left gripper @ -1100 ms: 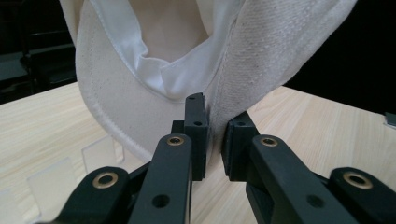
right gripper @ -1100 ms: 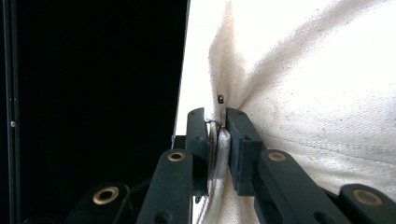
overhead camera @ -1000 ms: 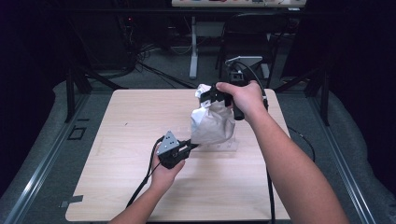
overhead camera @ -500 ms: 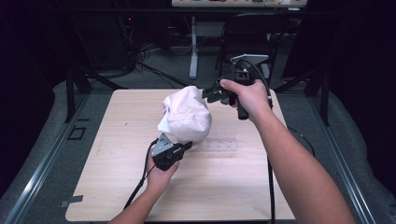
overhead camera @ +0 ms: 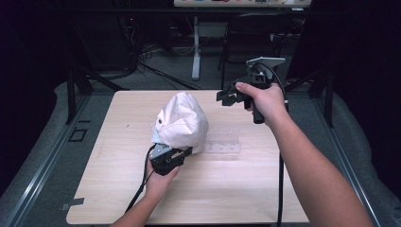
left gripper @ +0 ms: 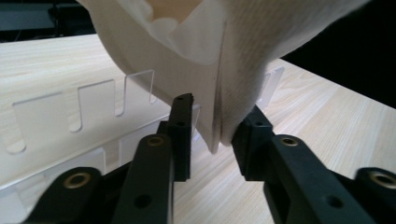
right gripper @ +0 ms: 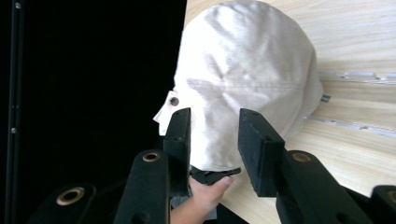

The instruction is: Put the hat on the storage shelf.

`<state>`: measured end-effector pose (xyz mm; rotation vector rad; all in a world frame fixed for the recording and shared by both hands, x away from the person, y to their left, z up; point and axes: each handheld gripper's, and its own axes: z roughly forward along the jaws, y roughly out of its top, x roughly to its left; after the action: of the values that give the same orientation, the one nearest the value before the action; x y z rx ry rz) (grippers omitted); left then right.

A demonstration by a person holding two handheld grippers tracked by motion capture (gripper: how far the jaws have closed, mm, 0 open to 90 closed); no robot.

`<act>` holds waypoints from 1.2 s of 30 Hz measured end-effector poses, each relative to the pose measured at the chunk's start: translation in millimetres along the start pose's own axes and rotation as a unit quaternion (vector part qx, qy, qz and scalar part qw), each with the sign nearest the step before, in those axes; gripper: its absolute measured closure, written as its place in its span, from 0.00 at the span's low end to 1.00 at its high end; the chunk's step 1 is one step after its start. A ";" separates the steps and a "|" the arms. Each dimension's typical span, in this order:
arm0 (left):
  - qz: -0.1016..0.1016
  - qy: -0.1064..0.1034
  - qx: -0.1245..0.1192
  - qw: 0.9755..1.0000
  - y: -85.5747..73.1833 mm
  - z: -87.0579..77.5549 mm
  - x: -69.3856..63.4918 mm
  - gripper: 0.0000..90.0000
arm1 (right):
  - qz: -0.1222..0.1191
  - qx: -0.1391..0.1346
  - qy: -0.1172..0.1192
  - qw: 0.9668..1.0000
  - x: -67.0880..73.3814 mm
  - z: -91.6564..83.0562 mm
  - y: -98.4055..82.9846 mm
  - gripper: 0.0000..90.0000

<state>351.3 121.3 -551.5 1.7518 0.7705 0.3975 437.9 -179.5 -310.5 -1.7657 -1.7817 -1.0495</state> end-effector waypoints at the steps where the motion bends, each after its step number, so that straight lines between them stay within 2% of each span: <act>1: 0.005 0.001 0.000 1.000 -0.8 -0.6 0.6 0.74 | 0.001 -0.005 -0.002 1.000 -0.2 0.0 -0.6 0.72; 3: -0.012 -0.001 0.007 1.000 -3.6 -1.4 -0.6 0.69 | -0.003 -0.004 -0.010 1.000 -1.1 -1.7 -2.1 0.72; 4: -0.009 0.002 0.012 1.000 -5.0 -1.9 0.5 0.67 | -0.003 -0.008 -0.012 1.000 -0.7 -1.7 -3.3 0.72; 5: -0.015 0.009 0.016 1.000 -6.9 -2.3 0.5 0.63 | -0.009 -0.003 -0.016 1.000 -1.4 -2.5 -4.3 0.71; 6: 0.004 0.011 0.022 1.000 -7.7 -2.9 4.1 0.60 | -0.007 -0.004 -0.017 1.000 -1.4 -2.8 -5.4 0.71; 7: -0.036 0.007 0.031 0.999 -10.1 -4.0 -0.6 0.59 | -0.013 -0.005 -0.021 1.000 -1.9 -3.1 -6.3 0.70; 8: -0.025 0.010 0.036 0.999 -11.0 -5.3 1.3 0.58 | -0.015 -0.003 -0.028 0.999 -1.3 -4.0 -7.2 0.70; 10: -0.018 0.019 0.044 0.999 -13.2 -7.9 1.5 0.56 | -0.022 -0.008 -0.038 0.999 -0.4 -4.3 -9.7 0.70; 11: -0.035 0.011 0.053 0.998 -14.6 -9.6 -1.1 0.56 | -0.027 -0.011 -0.046 0.999 -0.1 -4.7 -11.0 0.69; 13: -0.027 0.015 0.066 0.997 -15.9 -13.6 -0.6 0.56 | -0.044 -0.019 -0.067 0.997 1.0 -5.7 -13.5 0.68; 16: -0.026 0.016 0.081 0.996 -17.8 -19.7 -1.2 0.56 | -0.057 -0.029 -0.076 0.995 1.2 -6.4 -19.8 0.67; 18: -0.017 0.014 0.092 0.996 -18.9 -23.2 -0.6 0.56 | -0.076 -0.035 -0.095 0.992 0.9 -4.6 -24.8 0.65; 21: -0.019 0.012 0.117 0.993 -20.9 -28.7 -1.2 0.56 | -0.104 -0.042 -0.117 0.987 -1.2 -1.3 -33.9 0.63; 23: -0.013 0.009 0.136 0.991 -23.7 -32.9 -2.0 0.56 | -0.122 -0.046 -0.132 0.983 -3.9 0.7 -39.4 0.61; 24: -0.009 0.009 0.138 0.990 -24.9 -34.2 -2.6 0.56 | -0.131 -0.048 -0.141 0.980 -5.7 1.6 -42.5 0.61; 25: -0.005 0.006 0.142 0.990 -26.1 -36.7 -3.4 0.56 | -0.134 -0.050 -0.144 0.979 -6.9 2.0 -44.4 0.61; 27: 0.004 0.007 0.143 0.990 -28.1 -41.5 -4.2 0.56 | -0.143 -0.052 -0.152 0.977 -10.2 3.3 -49.7 0.60; 28: 0.005 0.005 0.143 0.990 -28.6 -43.6 -4.1 0.56 | -0.151 -0.054 -0.159 0.974 -11.8 4.4 -52.8 0.60; 31: 0.005 0.008 0.141 0.990 -30.2 -50.8 -1.5 0.55 | -0.160 -0.053 -0.165 0.972 -20.0 8.3 -61.6 0.60; 36: 0.003 0.016 0.139 0.990 -32.6 -62.7 6.7 0.55 | -0.177 -0.059 -0.189 0.964 -36.8 17.5 -75.6 0.59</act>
<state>307.9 176.3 -563.1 2.0124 0.8756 0.3349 372.0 -183.6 -365.4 -1.8569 -2.3836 -1.0160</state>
